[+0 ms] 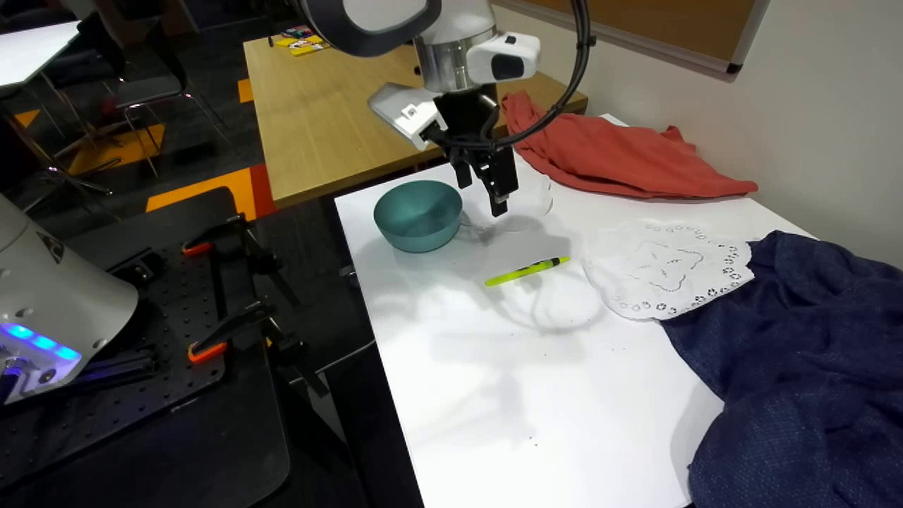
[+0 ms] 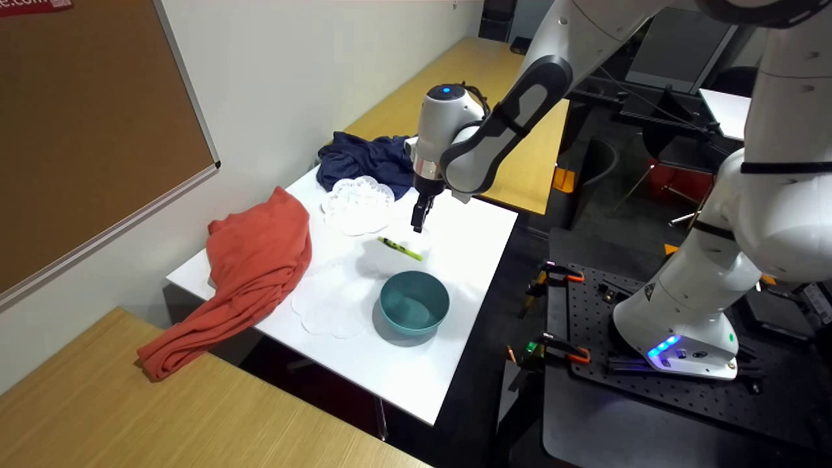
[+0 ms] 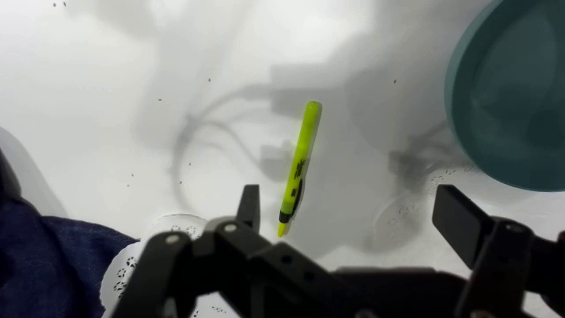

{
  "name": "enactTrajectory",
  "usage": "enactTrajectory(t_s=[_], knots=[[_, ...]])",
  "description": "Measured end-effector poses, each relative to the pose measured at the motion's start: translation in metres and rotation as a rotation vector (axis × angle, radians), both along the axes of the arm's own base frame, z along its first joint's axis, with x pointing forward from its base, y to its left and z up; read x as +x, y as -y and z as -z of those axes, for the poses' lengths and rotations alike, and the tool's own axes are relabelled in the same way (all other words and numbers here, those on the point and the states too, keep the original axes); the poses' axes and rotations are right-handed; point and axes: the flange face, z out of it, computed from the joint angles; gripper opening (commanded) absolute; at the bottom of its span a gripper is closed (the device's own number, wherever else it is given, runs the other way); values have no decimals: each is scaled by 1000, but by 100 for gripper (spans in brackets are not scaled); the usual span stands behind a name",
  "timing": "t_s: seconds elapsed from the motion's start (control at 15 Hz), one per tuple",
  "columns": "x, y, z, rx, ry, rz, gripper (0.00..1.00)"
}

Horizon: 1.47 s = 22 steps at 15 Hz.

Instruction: Put the pen in the bowl

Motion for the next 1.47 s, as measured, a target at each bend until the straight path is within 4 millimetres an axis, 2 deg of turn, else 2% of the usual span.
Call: enactTrajectory(t_s=[0.33,0.93,1.47], knots=[[24,1,25,3,-9,3,100],[32,3,31,0,7,10,100],[61,17,75,-2,9,73,100]])
